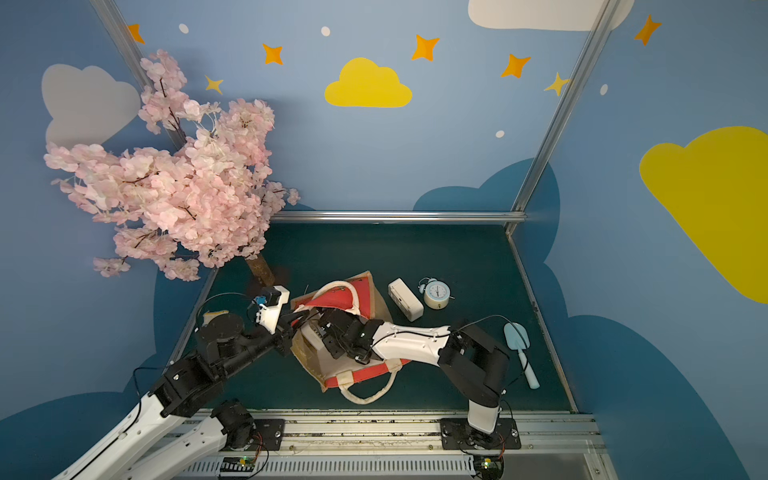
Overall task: Take the alarm clock out of the canvas bag
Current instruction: Pick up the alarm from the canvas bag.
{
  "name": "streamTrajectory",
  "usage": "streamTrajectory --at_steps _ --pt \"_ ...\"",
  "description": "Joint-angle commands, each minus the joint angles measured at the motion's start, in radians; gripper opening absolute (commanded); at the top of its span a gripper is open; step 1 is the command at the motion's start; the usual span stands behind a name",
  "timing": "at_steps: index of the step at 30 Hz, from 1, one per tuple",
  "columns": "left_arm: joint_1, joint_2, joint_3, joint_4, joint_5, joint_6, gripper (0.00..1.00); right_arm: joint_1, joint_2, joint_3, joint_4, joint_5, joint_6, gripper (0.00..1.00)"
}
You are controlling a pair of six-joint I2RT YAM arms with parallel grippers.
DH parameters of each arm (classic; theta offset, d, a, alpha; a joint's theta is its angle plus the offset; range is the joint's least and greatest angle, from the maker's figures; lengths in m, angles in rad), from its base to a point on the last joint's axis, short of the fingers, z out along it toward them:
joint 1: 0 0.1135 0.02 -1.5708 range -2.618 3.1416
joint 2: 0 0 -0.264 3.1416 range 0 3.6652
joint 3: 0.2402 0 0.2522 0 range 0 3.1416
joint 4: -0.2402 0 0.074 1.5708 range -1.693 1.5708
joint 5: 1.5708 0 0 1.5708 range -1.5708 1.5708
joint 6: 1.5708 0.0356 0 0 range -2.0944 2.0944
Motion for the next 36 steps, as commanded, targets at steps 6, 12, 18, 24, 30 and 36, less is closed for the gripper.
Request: streamTrajectory --at_steps 6,12,18,24,30,36 --pt "-0.002 -0.026 0.01 0.046 -0.004 0.022 0.06 -0.006 -0.126 -0.038 0.038 -0.039 -0.007 0.19" --pt "-0.002 -0.019 0.001 0.055 -0.009 0.02 0.06 0.008 -0.236 -0.065 -0.04 -0.015 0.0 0.16" --pt "-0.001 -0.003 0.007 0.064 -0.026 0.016 0.06 0.047 -0.331 -0.058 -0.109 0.039 -0.024 0.13" --pt "-0.002 0.0 0.012 0.06 -0.035 0.003 0.07 0.056 -0.407 -0.032 -0.153 0.02 -0.041 0.13" --pt "-0.002 -0.002 0.005 0.056 -0.037 0.004 0.07 0.058 -0.571 -0.023 -0.167 0.009 -0.056 0.12" --pt "-0.002 0.002 0.004 0.067 -0.032 0.007 0.07 0.043 -0.688 0.015 -0.28 0.053 -0.089 0.11"
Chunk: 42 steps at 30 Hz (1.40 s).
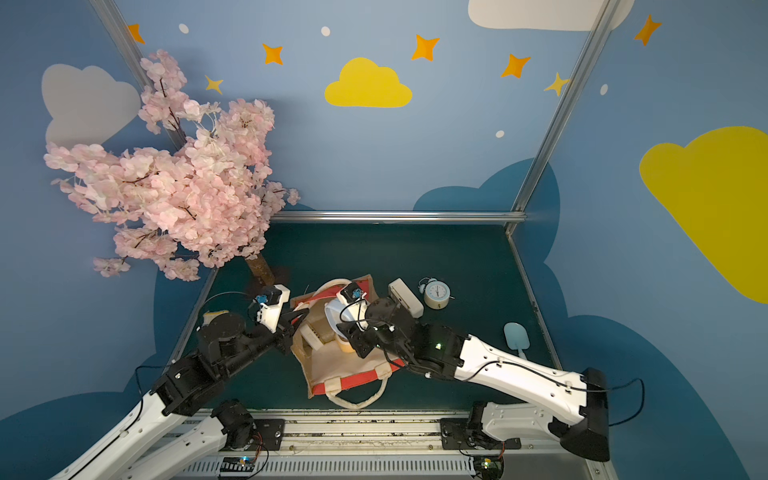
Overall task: Take the alarm clock out of the canvas bag
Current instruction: Pick up the alarm from the canvas bag, then place the alarm at the center of the board.
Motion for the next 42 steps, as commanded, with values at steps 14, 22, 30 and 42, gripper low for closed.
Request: streamTrajectory --at_steps 14,22,30,42 --pt "0.0 -0.024 0.001 0.066 0.007 -0.005 0.07 -0.321 -0.289 -0.107 -0.098 0.002 0.03 0.11" --pt "0.0 -0.034 0.005 0.056 0.008 0.003 0.07 -0.565 -0.366 -0.202 -0.107 -0.189 0.108 0.1" --pt "0.0 -0.033 0.004 0.057 0.01 0.001 0.07 -0.732 -0.358 -0.259 -0.158 -0.214 0.126 0.1" --pt "0.0 -0.033 -0.004 0.059 0.008 0.005 0.07 -1.126 -0.324 -0.471 -0.074 -0.534 0.283 0.12"
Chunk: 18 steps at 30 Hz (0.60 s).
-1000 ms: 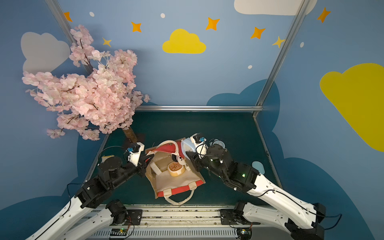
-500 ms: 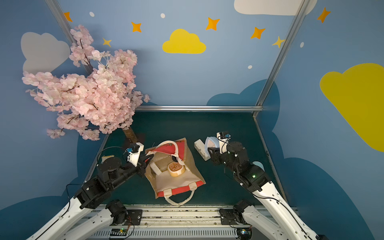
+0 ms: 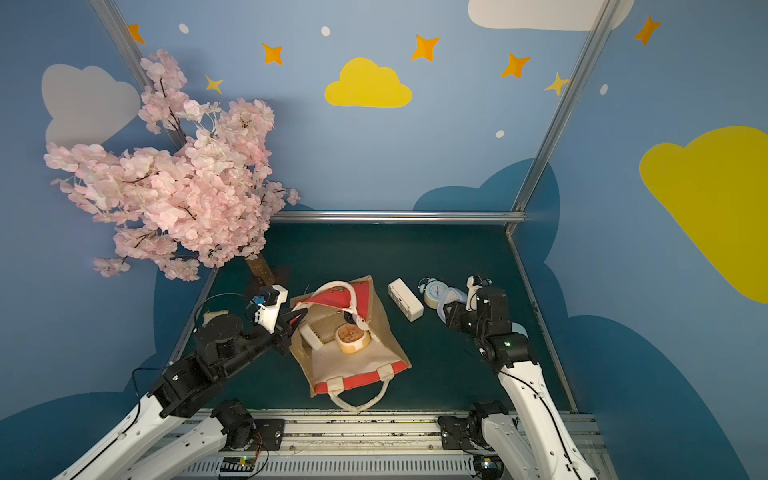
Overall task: Take the alarm clock out of the canvas bag
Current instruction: Place the alarm at the center of the board.
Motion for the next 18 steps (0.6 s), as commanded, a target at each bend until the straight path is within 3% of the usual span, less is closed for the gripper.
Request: streamTrajectory --at_steps 1,6,18 --pt "-0.001 -0.015 -0.003 0.06 0.01 0.004 0.07 -0.084 0.015 -0.052 0.066 -0.17 0.077 0.13" --pt "-0.001 -0.014 -0.004 0.06 0.011 0.006 0.07 -0.173 0.056 -0.116 0.111 -0.28 0.112 0.11" --pt "0.0 -0.014 -0.003 0.061 0.018 0.0 0.07 -0.315 0.217 -0.172 0.222 -0.33 0.129 0.12"
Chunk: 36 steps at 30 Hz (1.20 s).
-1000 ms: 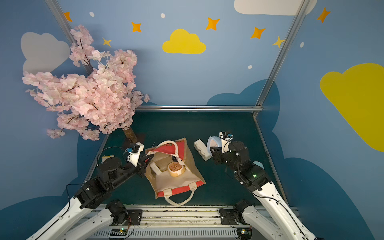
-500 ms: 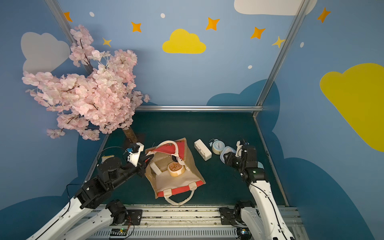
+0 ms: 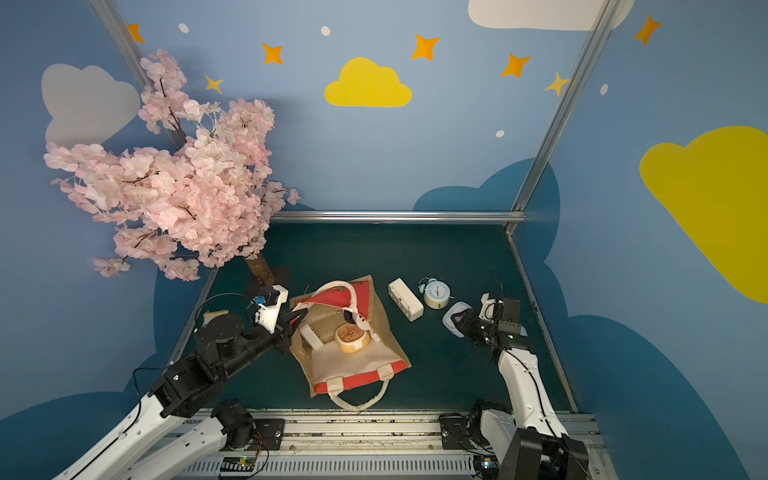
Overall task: Take the alarm clock out of the canvas bag
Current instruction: Place the alarm at the center of the board.
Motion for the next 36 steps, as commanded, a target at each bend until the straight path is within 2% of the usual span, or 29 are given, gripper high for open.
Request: streamTrajectory --at_steps 1,7,16,22,27,28,31,34,36 --pt "0.0 -0.014 0.001 0.059 0.016 0.0 0.07 -0.039 0.048 -0.019 0.088 -0.041 0.017 0.12" --pt "0.0 -0.011 -0.001 0.064 0.016 0.002 0.07 -0.1 0.181 0.011 0.147 -0.067 0.03 0.14" --pt "0.0 -0.002 -0.002 0.074 0.024 -0.002 0.07 -0.114 0.312 0.051 0.234 -0.103 0.026 0.18" --pt "0.0 0.0 -0.002 0.085 0.027 0.005 0.08 -0.123 0.436 0.118 0.234 -0.182 -0.046 0.22" --pt "0.0 0.004 0.003 0.081 0.03 0.004 0.08 -0.131 0.476 0.136 0.218 -0.136 -0.07 0.22" --pt "0.0 0.003 0.002 0.08 0.029 0.006 0.08 -0.134 0.478 0.137 0.212 -0.132 -0.075 0.27" --pt "0.0 0.003 0.001 0.083 0.026 0.008 0.08 -0.134 0.488 0.172 0.156 -0.109 -0.104 0.5" --pt "0.0 0.006 0.001 0.085 0.029 0.007 0.08 -0.136 0.498 0.186 0.103 -0.083 -0.128 0.68" --pt "0.0 0.006 0.003 0.082 0.03 0.008 0.08 -0.137 0.487 0.182 0.086 -0.067 -0.13 0.71"
